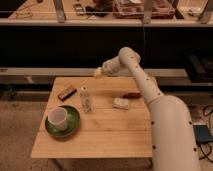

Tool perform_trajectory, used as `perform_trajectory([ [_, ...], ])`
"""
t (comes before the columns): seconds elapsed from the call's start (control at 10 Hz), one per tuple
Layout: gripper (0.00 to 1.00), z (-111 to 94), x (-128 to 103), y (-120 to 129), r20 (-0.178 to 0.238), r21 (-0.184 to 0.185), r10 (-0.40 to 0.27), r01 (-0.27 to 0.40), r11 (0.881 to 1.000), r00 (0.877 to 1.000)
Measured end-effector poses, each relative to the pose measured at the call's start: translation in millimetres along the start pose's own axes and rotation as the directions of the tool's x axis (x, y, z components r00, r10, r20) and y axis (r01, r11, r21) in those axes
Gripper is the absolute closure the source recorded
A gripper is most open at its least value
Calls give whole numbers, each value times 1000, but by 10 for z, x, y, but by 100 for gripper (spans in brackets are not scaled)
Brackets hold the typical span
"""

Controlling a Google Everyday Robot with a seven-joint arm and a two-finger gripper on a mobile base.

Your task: Knock the bottle over

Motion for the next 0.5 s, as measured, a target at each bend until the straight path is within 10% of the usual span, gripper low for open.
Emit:
perform_trajectory([
  [0.5, 100, 682, -153, -525, 121, 125, -83, 68, 990, 989],
])
